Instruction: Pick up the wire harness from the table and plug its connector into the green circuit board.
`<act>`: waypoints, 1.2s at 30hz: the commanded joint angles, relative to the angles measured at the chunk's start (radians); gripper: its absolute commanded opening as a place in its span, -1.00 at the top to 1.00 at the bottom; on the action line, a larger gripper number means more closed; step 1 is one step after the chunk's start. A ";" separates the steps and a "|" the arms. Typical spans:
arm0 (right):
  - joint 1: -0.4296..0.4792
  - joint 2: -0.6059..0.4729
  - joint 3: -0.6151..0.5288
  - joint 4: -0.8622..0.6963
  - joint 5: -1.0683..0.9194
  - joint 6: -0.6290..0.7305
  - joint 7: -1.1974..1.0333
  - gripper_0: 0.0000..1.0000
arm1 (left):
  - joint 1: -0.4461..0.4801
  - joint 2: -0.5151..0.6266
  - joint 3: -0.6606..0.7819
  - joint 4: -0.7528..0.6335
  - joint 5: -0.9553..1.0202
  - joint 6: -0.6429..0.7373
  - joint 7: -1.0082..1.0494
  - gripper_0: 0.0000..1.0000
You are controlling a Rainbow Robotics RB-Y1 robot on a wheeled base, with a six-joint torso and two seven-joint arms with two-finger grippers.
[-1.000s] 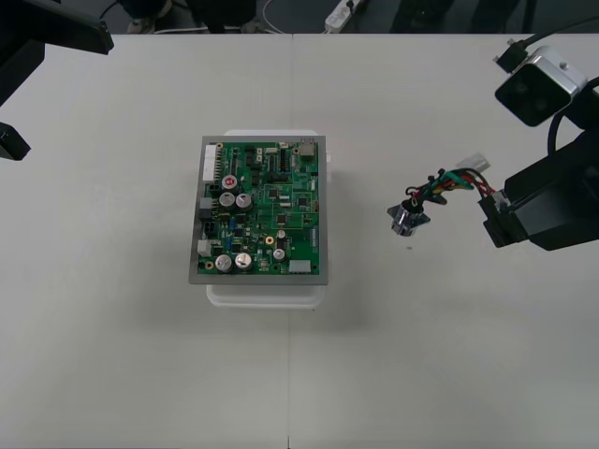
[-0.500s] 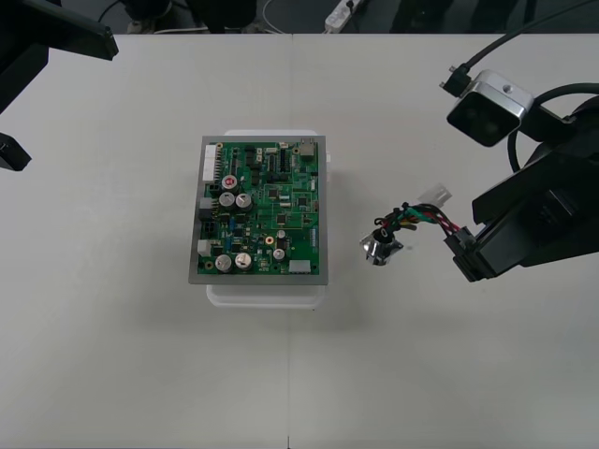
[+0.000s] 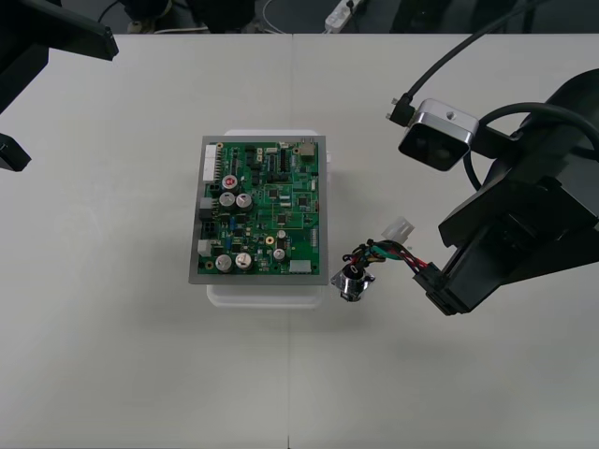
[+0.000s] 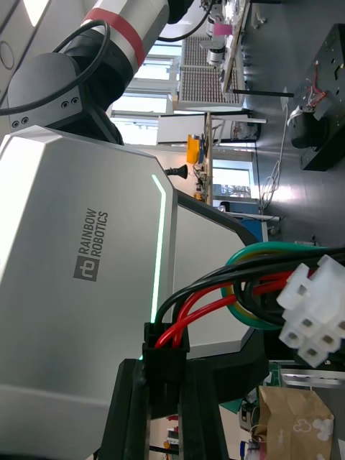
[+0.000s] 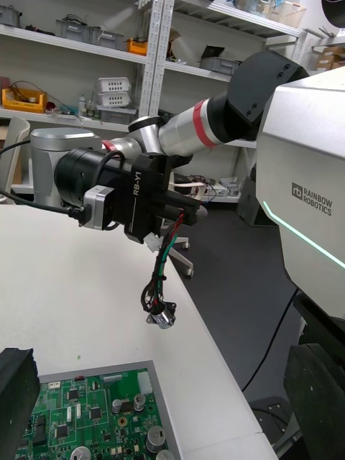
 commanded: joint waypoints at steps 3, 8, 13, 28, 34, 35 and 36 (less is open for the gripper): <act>-0.094 0.021 0.043 0.039 -0.017 0.001 0.031 1.00 | 0.019 0.008 0.028 -0.019 0.008 -0.032 -0.044 -1.00; -0.145 0.055 0.075 0.086 -0.017 0.001 0.031 1.00 | 0.022 0.006 0.029 -0.027 0.008 -0.032 -0.042 -1.00; -0.191 0.088 0.112 0.118 -0.017 0.001 0.031 1.00 | 0.022 0.006 0.029 -0.023 0.005 -0.032 -0.041 -1.00; -0.284 0.171 0.196 0.191 -0.043 0.001 0.031 1.00 | 0.022 0.006 0.029 -0.023 0.015 -0.032 -0.049 -1.00; -0.315 0.205 0.215 0.220 -0.058 0.001 0.031 1.00 | 0.022 0.006 0.029 -0.023 0.017 -0.032 -0.047 -1.00; -0.318 0.207 0.219 0.221 -0.061 0.001 0.031 1.00 | 0.022 0.006 0.028 -0.023 0.018 -0.032 -0.045 -1.00; -0.327 0.207 0.227 0.226 -0.069 0.001 0.031 1.00 | 0.022 0.006 0.028 -0.023 0.018 -0.032 -0.044 -1.00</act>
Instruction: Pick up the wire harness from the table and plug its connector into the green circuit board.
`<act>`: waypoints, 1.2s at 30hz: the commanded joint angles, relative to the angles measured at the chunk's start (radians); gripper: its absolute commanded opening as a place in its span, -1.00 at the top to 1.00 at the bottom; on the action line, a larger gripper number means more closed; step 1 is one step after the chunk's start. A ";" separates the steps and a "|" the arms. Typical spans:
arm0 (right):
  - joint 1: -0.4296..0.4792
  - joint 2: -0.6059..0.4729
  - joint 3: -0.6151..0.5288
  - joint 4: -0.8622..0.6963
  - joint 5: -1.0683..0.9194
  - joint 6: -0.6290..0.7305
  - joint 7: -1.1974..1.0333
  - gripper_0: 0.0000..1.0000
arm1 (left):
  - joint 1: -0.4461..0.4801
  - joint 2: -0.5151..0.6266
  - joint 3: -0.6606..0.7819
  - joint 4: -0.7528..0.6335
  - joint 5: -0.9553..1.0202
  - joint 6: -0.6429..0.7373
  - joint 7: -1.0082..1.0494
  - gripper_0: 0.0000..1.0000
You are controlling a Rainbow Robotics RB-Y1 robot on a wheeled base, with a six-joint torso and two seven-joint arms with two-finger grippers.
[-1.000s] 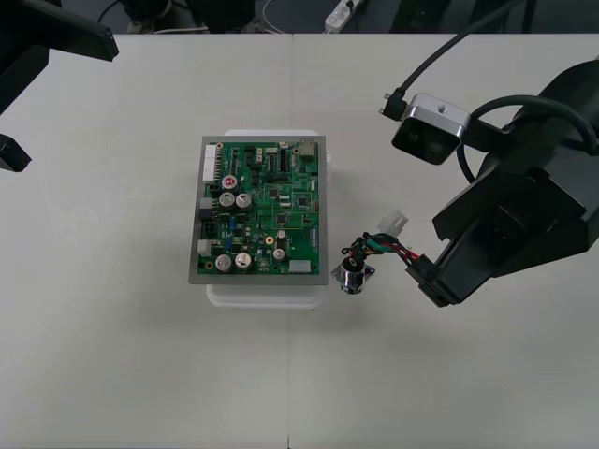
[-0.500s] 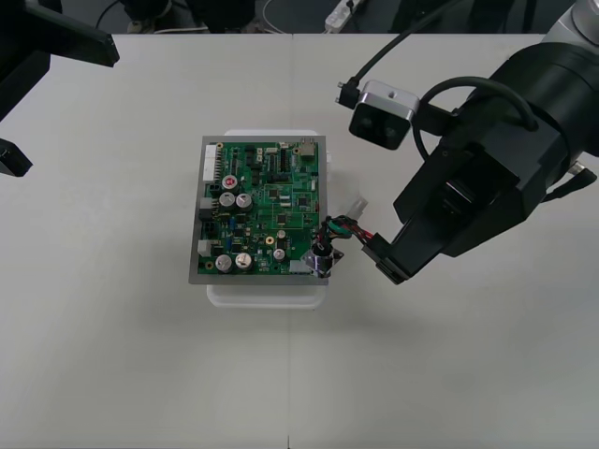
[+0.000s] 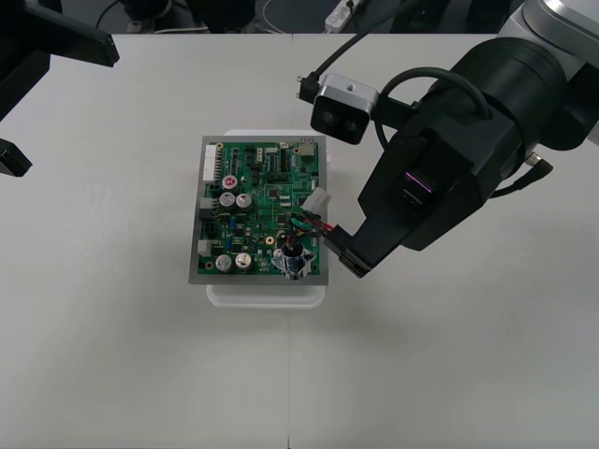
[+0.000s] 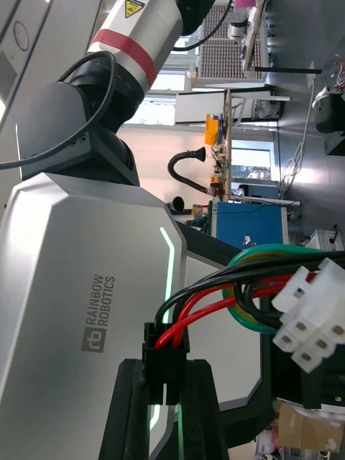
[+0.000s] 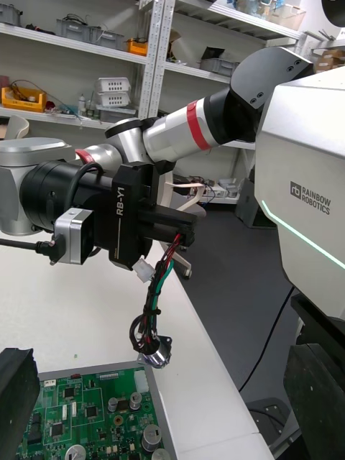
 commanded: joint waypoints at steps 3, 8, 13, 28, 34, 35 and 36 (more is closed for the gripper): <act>-0.104 0.022 0.048 0.020 -0.042 0.001 0.031 1.00 | 0.010 0.007 0.029 -0.019 0.020 -0.032 -0.044 -1.00; -0.123 0.025 0.084 0.023 -0.060 0.001 0.031 1.00 | 0.010 0.008 0.029 -0.030 0.016 -0.032 -0.044 -1.00; -0.132 0.036 0.097 0.021 -0.068 0.001 0.031 1.00 | 0.010 0.008 0.029 -0.032 0.017 -0.032 -0.049 -1.00; -0.157 0.072 0.115 0.010 -0.100 0.001 0.031 1.00 | 0.010 0.008 0.029 -0.030 0.019 -0.032 -0.049 -1.00; -0.167 0.078 0.141 -0.008 -0.109 0.001 0.031 1.00 | 0.010 0.007 0.029 -0.032 0.020 -0.032 -0.044 -1.00; -0.167 0.082 0.143 -0.008 -0.108 0.001 0.031 1.00 | 0.010 0.007 0.029 -0.032 0.019 -0.032 -0.044 -1.00; -0.170 0.082 0.146 -0.008 -0.108 0.001 0.031 1.00 | 0.010 0.007 0.028 -0.030 0.020 -0.032 -0.044 -1.00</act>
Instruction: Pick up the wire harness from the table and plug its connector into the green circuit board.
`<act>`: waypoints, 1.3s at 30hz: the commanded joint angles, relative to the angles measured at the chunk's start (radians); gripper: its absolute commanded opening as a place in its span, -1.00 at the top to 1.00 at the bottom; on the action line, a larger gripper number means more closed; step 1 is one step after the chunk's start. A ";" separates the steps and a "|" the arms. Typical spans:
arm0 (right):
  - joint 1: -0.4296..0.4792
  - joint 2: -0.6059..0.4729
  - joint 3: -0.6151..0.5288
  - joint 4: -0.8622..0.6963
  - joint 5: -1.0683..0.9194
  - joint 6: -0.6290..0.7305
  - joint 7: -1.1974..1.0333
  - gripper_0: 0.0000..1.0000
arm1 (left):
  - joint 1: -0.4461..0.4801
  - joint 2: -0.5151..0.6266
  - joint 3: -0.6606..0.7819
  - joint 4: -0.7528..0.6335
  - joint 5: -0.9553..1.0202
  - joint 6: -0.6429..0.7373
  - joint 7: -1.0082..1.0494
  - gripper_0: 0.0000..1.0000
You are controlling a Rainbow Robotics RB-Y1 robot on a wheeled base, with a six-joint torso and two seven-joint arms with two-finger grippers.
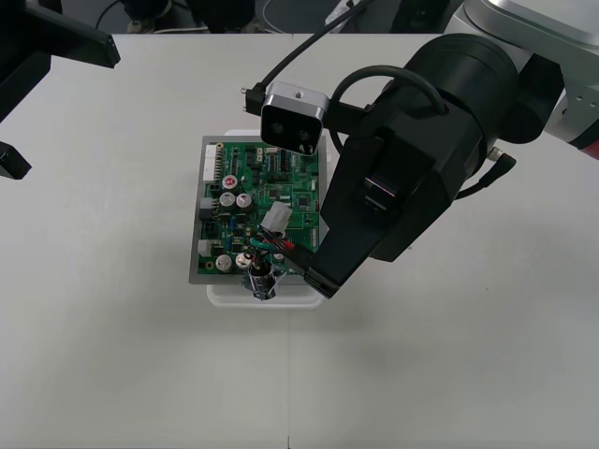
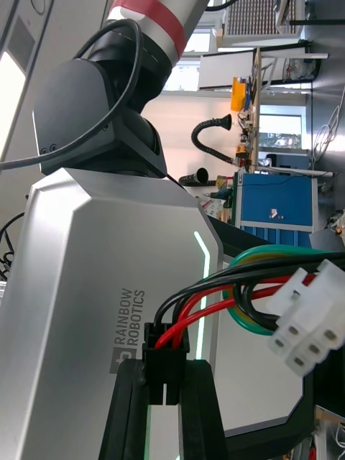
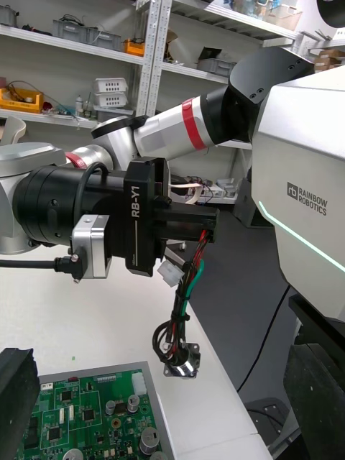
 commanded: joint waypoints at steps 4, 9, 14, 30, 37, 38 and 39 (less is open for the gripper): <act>-0.067 0.022 0.033 -0.030 -0.018 0.001 0.031 1.00 | 0.008 0.007 0.029 -0.024 0.019 -0.032 -0.044 -1.00; -0.072 0.027 0.037 -0.025 -0.018 0.001 0.031 1.00 | 0.010 0.007 0.029 -0.022 0.019 -0.032 -0.044 -1.00; -0.075 0.033 0.037 -0.013 -0.018 0.001 0.032 1.00 | 0.010 0.008 0.029 -0.024 0.021 -0.032 -0.044 -1.00; -0.084 0.062 0.037 0.034 -0.018 0.001 0.049 1.00 | 0.010 0.008 0.029 -0.033 0.027 -0.032 -0.041 -1.00; -0.090 0.064 0.037 0.042 -0.021 0.001 0.049 1.00 | 0.010 0.007 0.028 -0.041 0.027 -0.032 -0.039 -1.00; -0.092 0.064 0.037 0.045 -0.022 0.001 0.049 1.00 | 0.010 0.008 0.029 -0.042 0.027 -0.032 -0.038 -1.00; -0.095 0.065 0.037 0.047 -0.022 0.001 0.049 1.00 | 0.010 0.008 0.028 -0.044 0.027 -0.032 -0.038 -1.00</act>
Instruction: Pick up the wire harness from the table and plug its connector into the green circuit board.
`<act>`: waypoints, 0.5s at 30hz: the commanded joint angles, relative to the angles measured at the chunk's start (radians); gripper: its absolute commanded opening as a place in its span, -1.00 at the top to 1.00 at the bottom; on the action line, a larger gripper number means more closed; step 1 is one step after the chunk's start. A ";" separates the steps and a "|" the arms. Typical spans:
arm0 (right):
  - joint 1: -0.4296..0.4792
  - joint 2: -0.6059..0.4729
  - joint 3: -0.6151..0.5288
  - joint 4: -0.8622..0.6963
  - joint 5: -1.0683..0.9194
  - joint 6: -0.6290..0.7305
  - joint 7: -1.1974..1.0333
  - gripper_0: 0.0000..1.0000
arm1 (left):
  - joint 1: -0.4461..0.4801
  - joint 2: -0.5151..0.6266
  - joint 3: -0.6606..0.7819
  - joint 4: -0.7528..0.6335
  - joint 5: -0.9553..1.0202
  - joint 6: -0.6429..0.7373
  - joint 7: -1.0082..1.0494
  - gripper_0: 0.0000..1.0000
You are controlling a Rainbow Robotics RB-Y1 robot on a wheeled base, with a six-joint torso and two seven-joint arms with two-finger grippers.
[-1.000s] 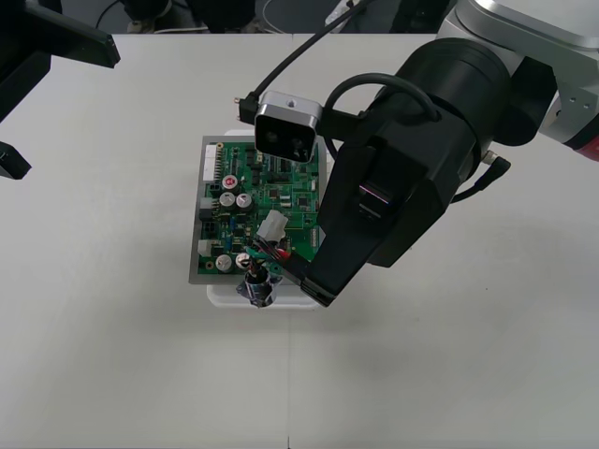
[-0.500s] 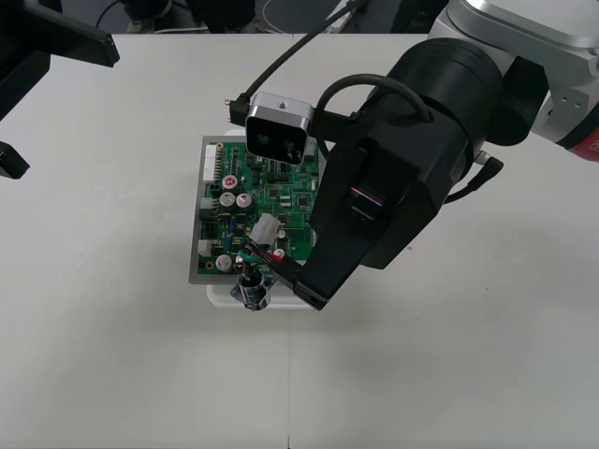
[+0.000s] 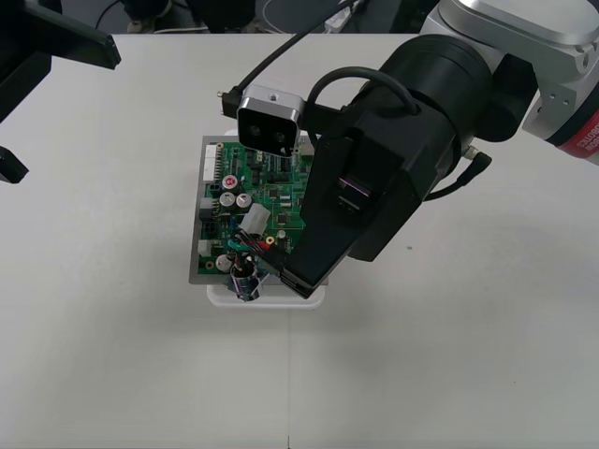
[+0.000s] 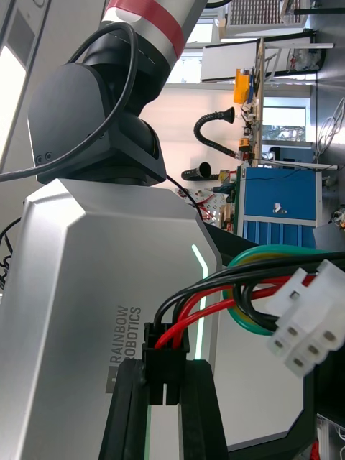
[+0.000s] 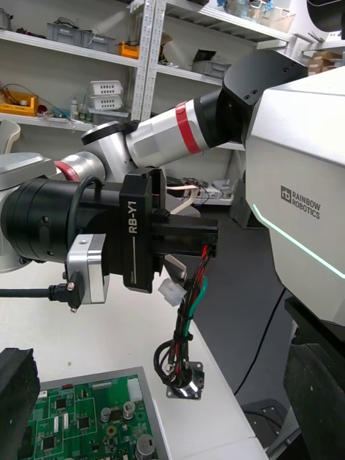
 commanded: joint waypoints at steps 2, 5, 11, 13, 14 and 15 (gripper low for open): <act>-0.060 0.017 0.010 0.005 -0.023 0.001 0.047 1.00 | 0.009 0.007 0.028 -0.032 0.017 -0.032 -0.035 -1.00; -0.062 0.019 0.010 0.010 -0.021 0.001 0.047 1.00 | 0.009 0.007 0.028 -0.037 0.016 -0.032 -0.032 -1.00; -0.071 0.022 0.010 0.016 -0.023 0.001 0.047 1.00 | 0.009 0.005 0.023 -0.043 0.017 -0.032 -0.027 -1.00; -0.071 0.022 0.010 0.018 -0.023 0.001 0.046 1.00 | 0.009 0.005 0.009 -0.044 0.017 -0.032 -0.026 -1.00; -0.070 0.022 0.010 0.018 -0.023 0.001 0.047 1.00 | 0.009 0.005 0.002 -0.046 0.019 -0.032 -0.026 -1.00; -0.070 0.022 0.010 0.018 -0.023 0.001 0.047 1.00 | 0.008 0.005 -0.009 -0.047 0.027 -0.032 -0.026 -1.00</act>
